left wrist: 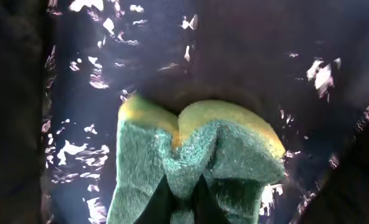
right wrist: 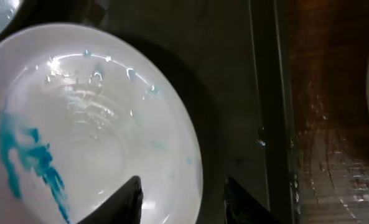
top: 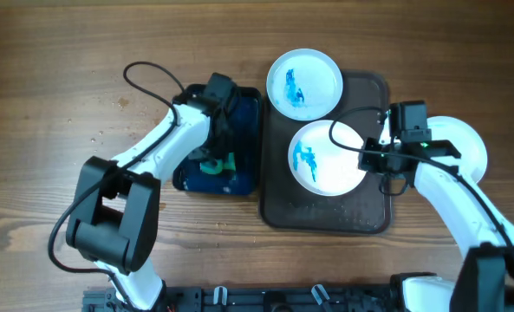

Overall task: Clean dirty plates on tray and stack at the side
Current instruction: 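Scrub the plate with the sponge while right gripper holds the rim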

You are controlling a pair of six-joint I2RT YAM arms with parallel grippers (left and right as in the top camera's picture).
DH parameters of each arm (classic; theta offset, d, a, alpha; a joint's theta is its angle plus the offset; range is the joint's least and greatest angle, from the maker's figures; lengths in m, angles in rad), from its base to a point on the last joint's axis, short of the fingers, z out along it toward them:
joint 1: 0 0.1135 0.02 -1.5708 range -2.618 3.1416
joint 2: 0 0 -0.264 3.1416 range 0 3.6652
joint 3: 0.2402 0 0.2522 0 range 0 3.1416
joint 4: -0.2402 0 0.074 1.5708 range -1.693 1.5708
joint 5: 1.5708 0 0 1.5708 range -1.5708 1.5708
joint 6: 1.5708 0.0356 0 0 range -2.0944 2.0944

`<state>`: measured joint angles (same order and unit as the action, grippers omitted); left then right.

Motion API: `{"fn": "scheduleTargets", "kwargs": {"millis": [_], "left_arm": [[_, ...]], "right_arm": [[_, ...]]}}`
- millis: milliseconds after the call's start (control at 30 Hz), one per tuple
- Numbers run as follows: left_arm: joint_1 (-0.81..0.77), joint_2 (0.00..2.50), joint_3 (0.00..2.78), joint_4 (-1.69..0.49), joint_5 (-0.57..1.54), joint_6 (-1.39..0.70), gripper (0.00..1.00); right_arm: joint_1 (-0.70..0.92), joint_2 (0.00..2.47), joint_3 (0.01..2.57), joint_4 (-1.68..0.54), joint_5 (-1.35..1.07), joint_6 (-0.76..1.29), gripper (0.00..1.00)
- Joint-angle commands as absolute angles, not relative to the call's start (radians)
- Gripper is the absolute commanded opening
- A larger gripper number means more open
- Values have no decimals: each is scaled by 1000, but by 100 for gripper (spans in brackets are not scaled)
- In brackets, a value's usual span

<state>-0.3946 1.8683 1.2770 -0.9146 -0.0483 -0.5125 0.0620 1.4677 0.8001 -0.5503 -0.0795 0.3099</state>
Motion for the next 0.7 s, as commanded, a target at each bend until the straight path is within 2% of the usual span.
{"fn": "scheduleTargets", "kwargs": {"millis": [0, 67, 300, 667], "left_arm": [[-404, 1770, 1443, -993, -56, -475, 4], [-413, 1743, 1502, -1032, -33, -474, 4], [-513, 1745, 1536, -951, 98, -481, 4], [-747, 2007, 1536, -683, 156, -590, 4]], "right_arm": [[64, 1551, 787, -488, -60, 315, 43], [64, 1600, 787, -456, -60, 315, 42], [65, 1700, 787, -402, -189, 281, 5], [64, 1700, 787, -435, -173, 280, 4]]}}
